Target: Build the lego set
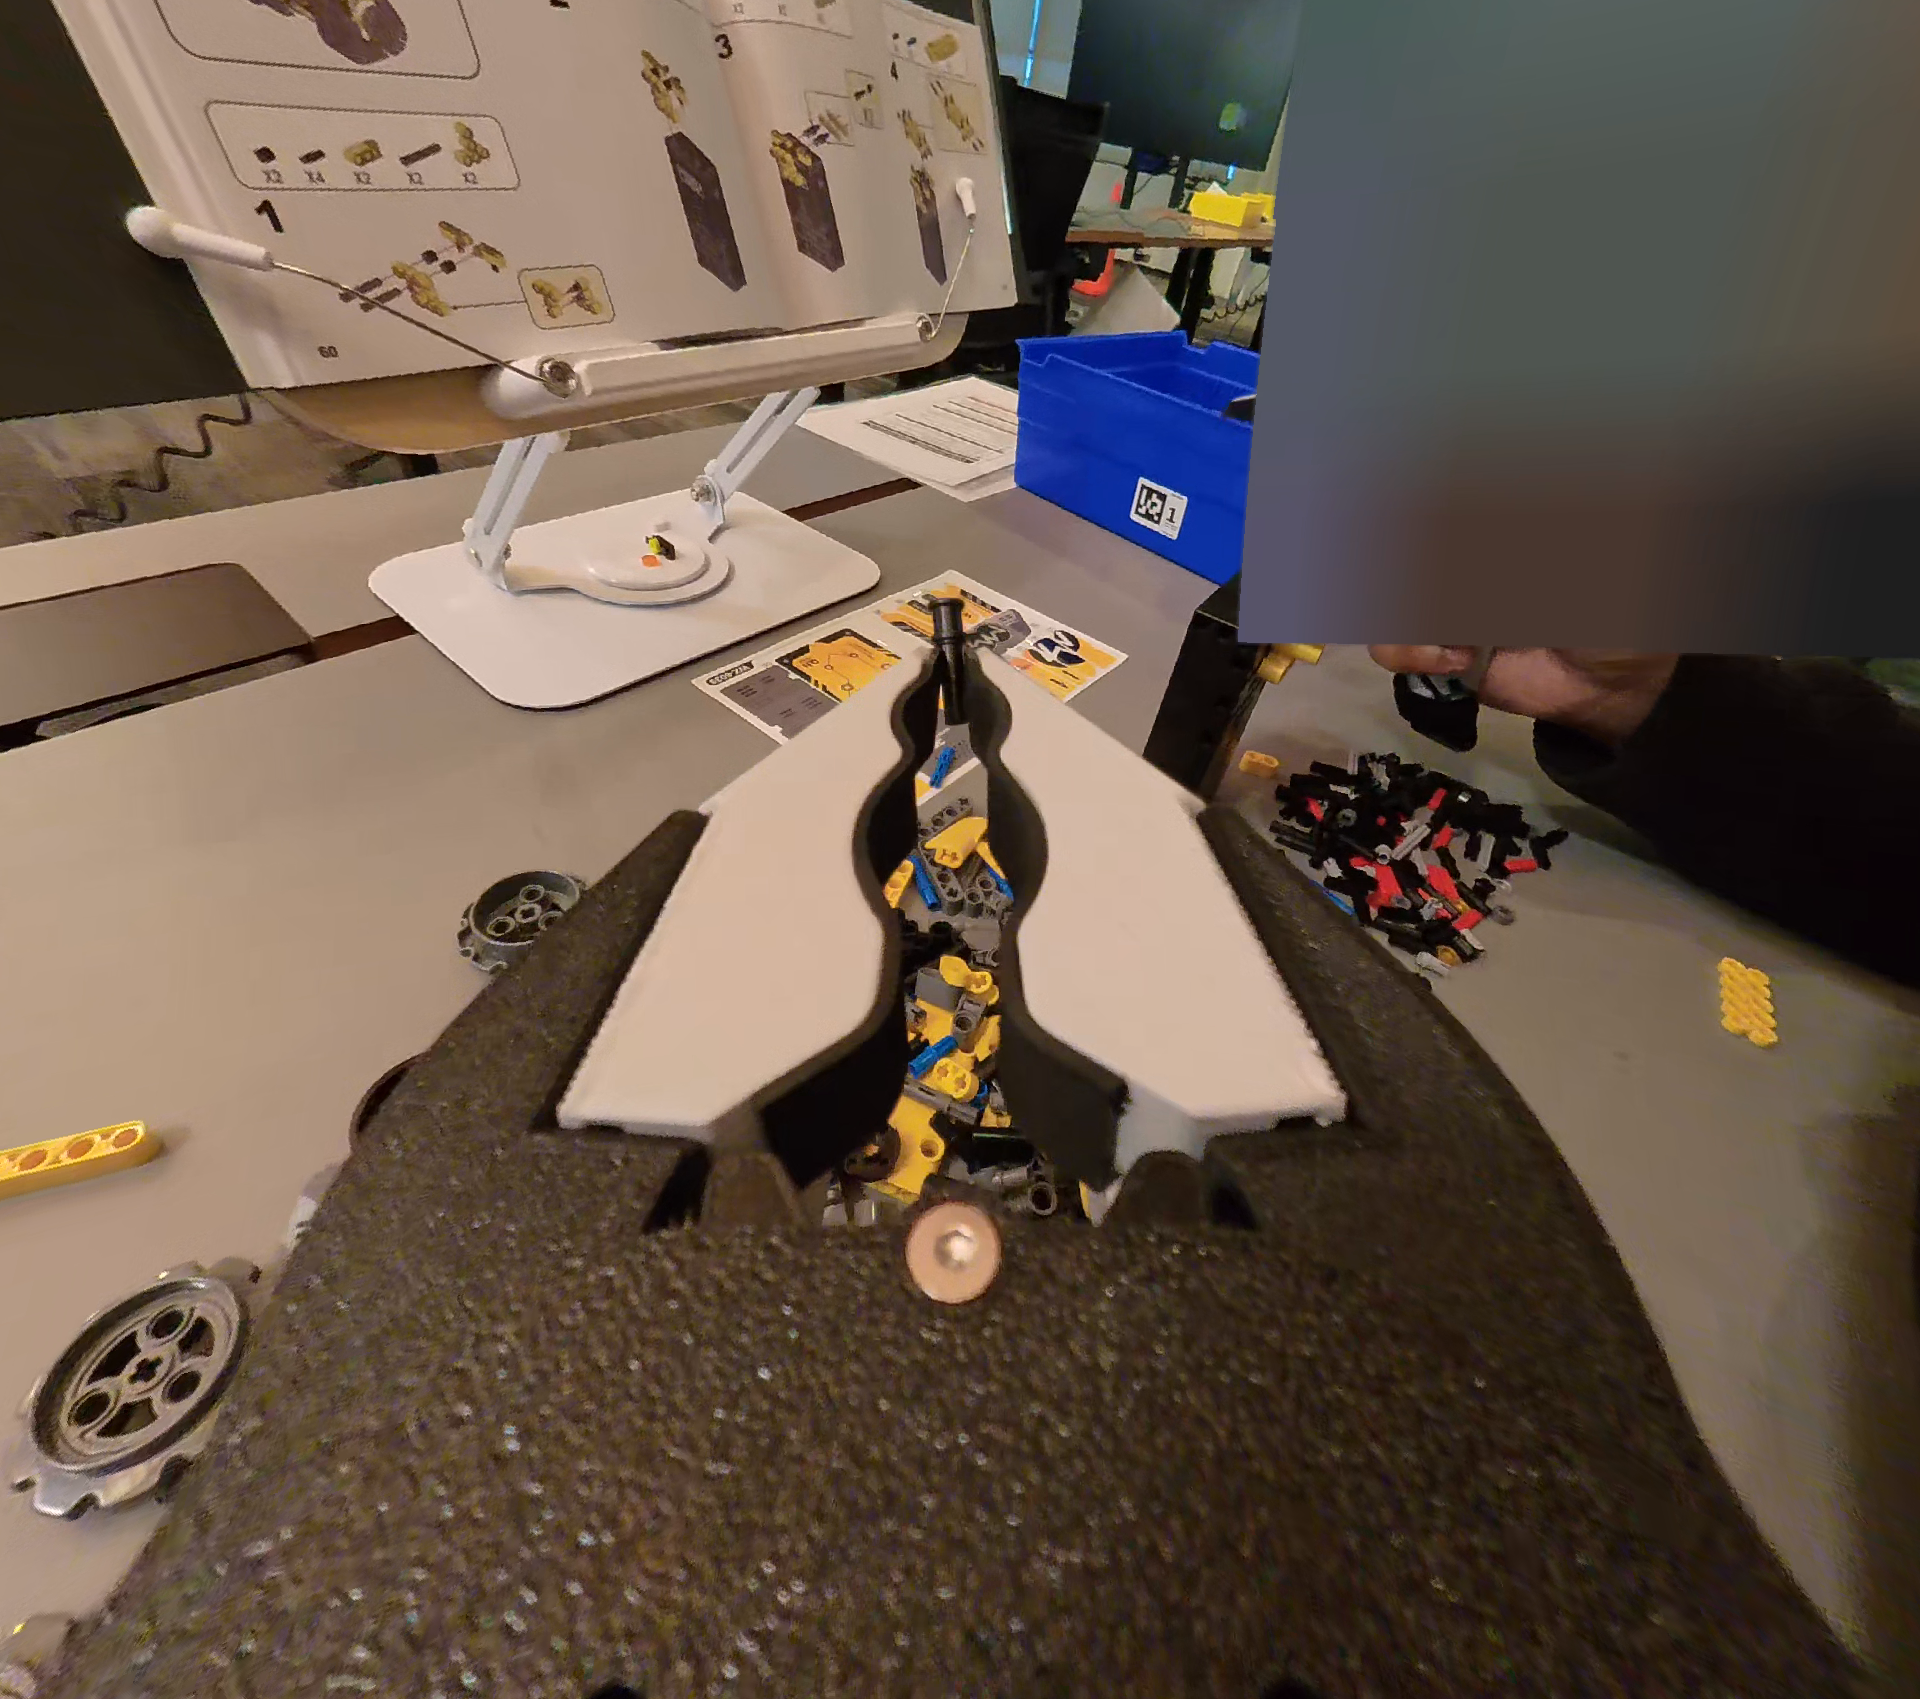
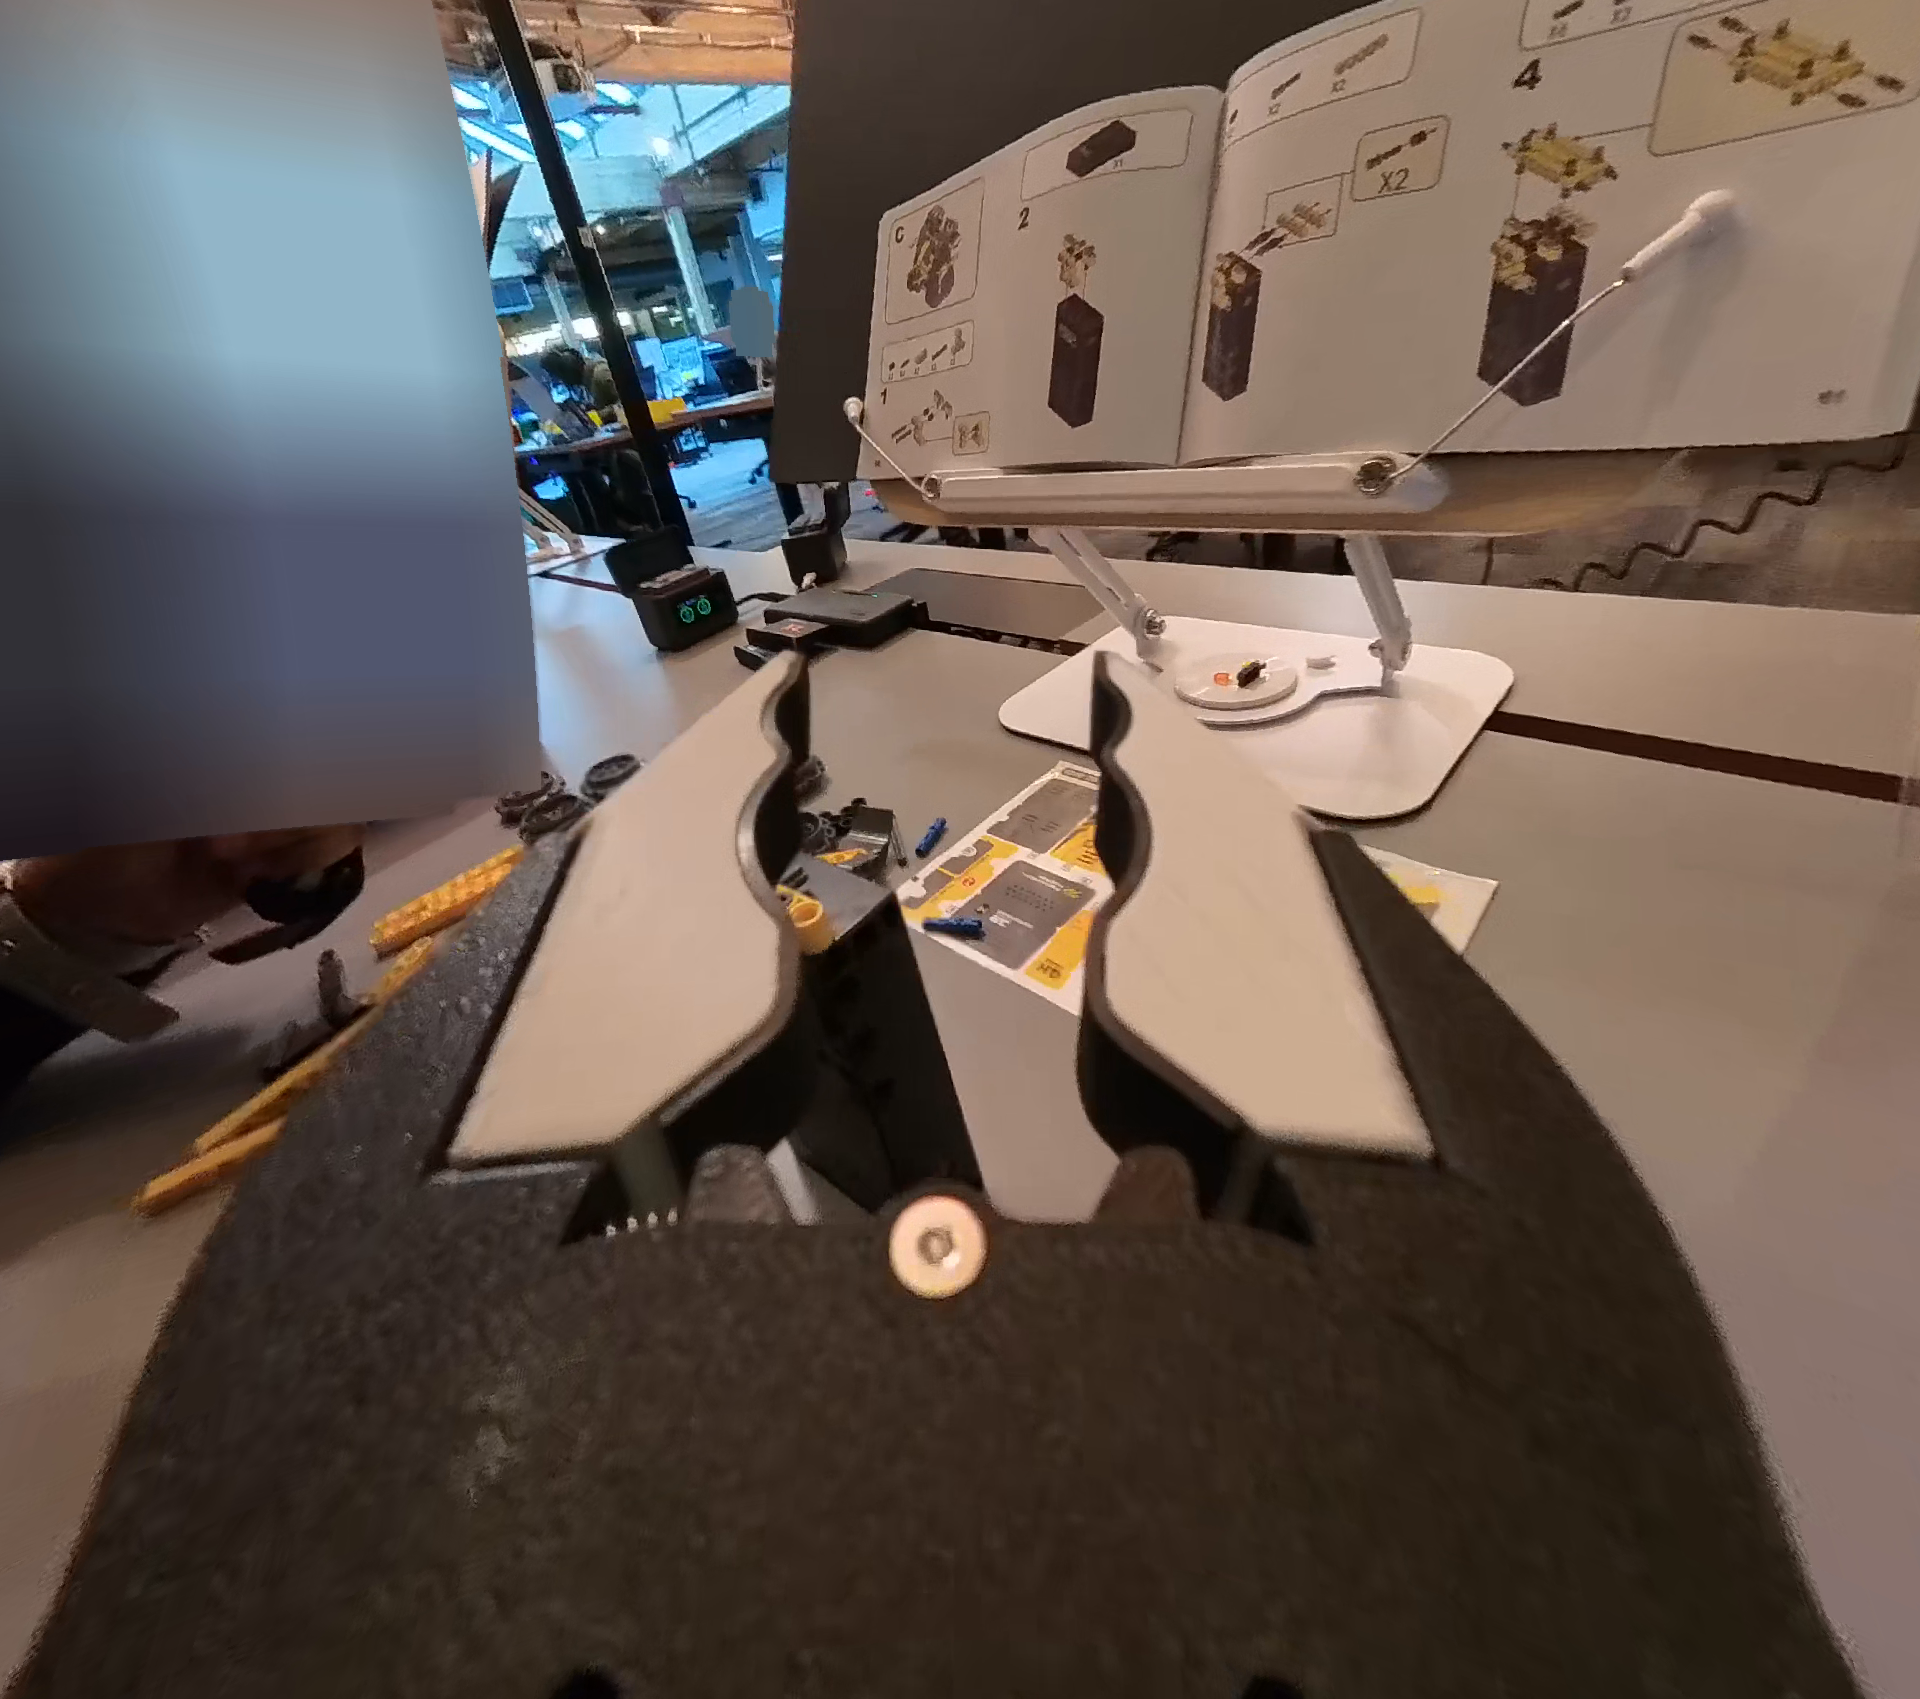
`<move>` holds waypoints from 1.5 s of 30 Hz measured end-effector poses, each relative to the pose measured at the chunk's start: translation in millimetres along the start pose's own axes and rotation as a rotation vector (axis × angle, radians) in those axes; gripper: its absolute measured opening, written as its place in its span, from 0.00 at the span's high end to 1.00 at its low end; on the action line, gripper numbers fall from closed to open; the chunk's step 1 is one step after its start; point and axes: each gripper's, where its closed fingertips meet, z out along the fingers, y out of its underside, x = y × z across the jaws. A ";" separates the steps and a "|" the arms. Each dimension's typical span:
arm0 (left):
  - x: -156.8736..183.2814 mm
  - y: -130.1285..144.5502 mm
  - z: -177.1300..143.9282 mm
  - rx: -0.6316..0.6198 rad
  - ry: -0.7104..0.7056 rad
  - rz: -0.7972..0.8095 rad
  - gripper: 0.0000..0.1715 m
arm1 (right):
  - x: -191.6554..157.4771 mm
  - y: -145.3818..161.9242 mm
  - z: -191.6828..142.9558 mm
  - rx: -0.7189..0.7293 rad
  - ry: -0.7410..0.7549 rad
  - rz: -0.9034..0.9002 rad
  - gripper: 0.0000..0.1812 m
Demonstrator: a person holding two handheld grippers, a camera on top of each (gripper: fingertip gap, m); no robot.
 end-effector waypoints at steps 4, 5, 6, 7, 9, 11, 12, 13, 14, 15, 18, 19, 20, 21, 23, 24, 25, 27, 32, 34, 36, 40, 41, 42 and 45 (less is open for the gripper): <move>2.2 4.2 2.7 -0.012 -0.007 0.035 0.98 | 8.7 -2.5 -0.7 0.022 0.010 0.056 0.71; 3.7 4.3 3.3 -0.012 -0.004 0.041 0.98 | 10.7 -2.9 -1.4 0.027 0.010 0.069 0.71; 5.3 4.1 3.7 -0.011 -0.001 0.048 0.98 | 12.3 -3.4 -2.0 0.031 0.009 0.081 0.71; 6.6 3.2 3.8 -0.008 0.000 0.057 0.98 | 13.3 -3.9 -1.7 0.035 0.008 0.090 0.71; 9.0 0.5 3.9 0.004 0.001 0.075 0.98 | 13.3 -5.3 -2.7 0.043 0.000 0.094 0.71; 13.0 -1.8 4.6 0.017 0.021 0.078 0.98 | 11.1 -7.0 -4.0 0.053 -0.004 0.064 0.71; 15.6 -2.4 5.1 0.019 0.037 0.077 0.98 | 11.6 -6.9 -4.0 0.056 -0.004 0.038 0.71; 17.9 -3.0 5.6 0.022 0.050 0.080 0.98 | 10.3 -7.4 -3.9 0.058 -0.003 0.009 0.72; 19.6 -3.5 5.9 0.025 0.058 0.087 0.98 | 9.2 -7.4 -3.7 0.057 -0.001 -0.020 0.72; 20.9 -3.5 6.3 0.027 0.062 0.097 0.98 | 7.9 -6.6 -4.3 0.054 0.002 -0.046 0.72; 26.9 -2.4 7.4 0.023 0.077 0.133 0.98 | 0.7 -6.5 -4.0 0.051 -0.012 -0.072 0.73; 29.8 -2.3 7.6 0.025 0.084 0.147 0.98 | -1.8 -7.4 -3.9 0.055 -0.017 -0.075 0.73; 32.6 -1.8 7.7 0.025 0.091 0.164 0.98 | -4.3 -8.3 -3.8 0.056 -0.022 -0.080 0.73; 35.0 -0.8 7.9 0.022 0.097 0.182 0.98 | -6.0 -9.2 -4.1 0.057 -0.025 -0.088 0.73; 37.2 1.2 8.0 0.016 0.100 0.212 0.98 | -8.1 -11.5 -5.1 0.062 -0.024 -0.106 0.73; 37.1 1.9 7.5 0.014 0.099 0.217 0.98 | -9.0 -12.4 -5.9 0.066 -0.024 -0.107 0.73; 38.9 2.1 6.2 0.018 0.114 0.220 0.98 | -9.9 -12.7 -5.8 0.067 -0.028 -0.104 0.73; 41.5 -0.9 1.6 0.042 0.141 0.219 0.98 | -12.1 -12.0 -4.6 0.065 -0.038 -0.090 0.74; 24.5 -17.3 -9.8 0.117 0.075 0.188 0.98 | -17.9 -10.1 -3.9 0.057 -0.047 -0.114 0.74; 23.3 -21.9 -14.3 0.142 0.088 0.164 0.98 | -20.4 -12.5 -3.7 0.064 -0.047 -0.143 0.74; 21.1 -24.5 -17.0 0.157 0.093 0.151 0.98 | -20.0 -15.5 -4.8 0.074 -0.047 -0.169 0.74; 27.1 -25.5 -22.2 0.167 0.147 0.136 0.98 | -26.9 -27.2 -10.3 0.120 -0.061 -0.197 0.75; 32.0 -22.8 -22.7 0.157 0.177 0.133 0.98 | -31.5 -34.3 -14.3 0.156 -0.066 -0.223 0.78; 37.9 -18.9 -23.1 0.142 0.210 0.128 0.98 | -38.8 -43.6 -21.4 0.208 -0.073 -0.259 0.82; 66.4 -8.3 -29.0 0.121 0.322 0.064 0.98 | -73.1 -58.1 -35.2 0.299 -0.160 -0.347 0.88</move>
